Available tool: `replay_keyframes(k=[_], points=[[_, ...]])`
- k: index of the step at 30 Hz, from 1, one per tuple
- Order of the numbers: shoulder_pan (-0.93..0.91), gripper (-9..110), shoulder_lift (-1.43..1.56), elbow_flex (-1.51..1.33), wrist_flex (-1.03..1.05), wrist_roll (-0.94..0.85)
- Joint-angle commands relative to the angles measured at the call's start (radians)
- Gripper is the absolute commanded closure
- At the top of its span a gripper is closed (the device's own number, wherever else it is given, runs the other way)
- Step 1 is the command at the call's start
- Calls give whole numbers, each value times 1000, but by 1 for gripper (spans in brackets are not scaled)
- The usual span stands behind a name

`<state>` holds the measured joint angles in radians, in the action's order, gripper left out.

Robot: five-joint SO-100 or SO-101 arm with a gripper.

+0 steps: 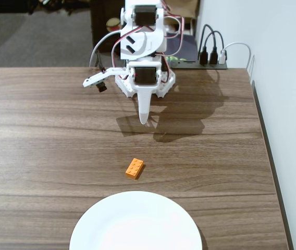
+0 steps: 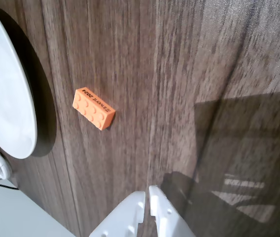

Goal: Grasp a lego block and put it on the plate.

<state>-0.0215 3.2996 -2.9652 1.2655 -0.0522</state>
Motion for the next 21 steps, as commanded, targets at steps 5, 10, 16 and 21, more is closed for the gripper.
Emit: replay_keyframes(k=[5,10,16,21], points=[[5,101,-8,43,3,-3],[2,101,-8,43,3,-3],[2,101,-8,43,3,-2],[2,101,-8,43,3,-2]])
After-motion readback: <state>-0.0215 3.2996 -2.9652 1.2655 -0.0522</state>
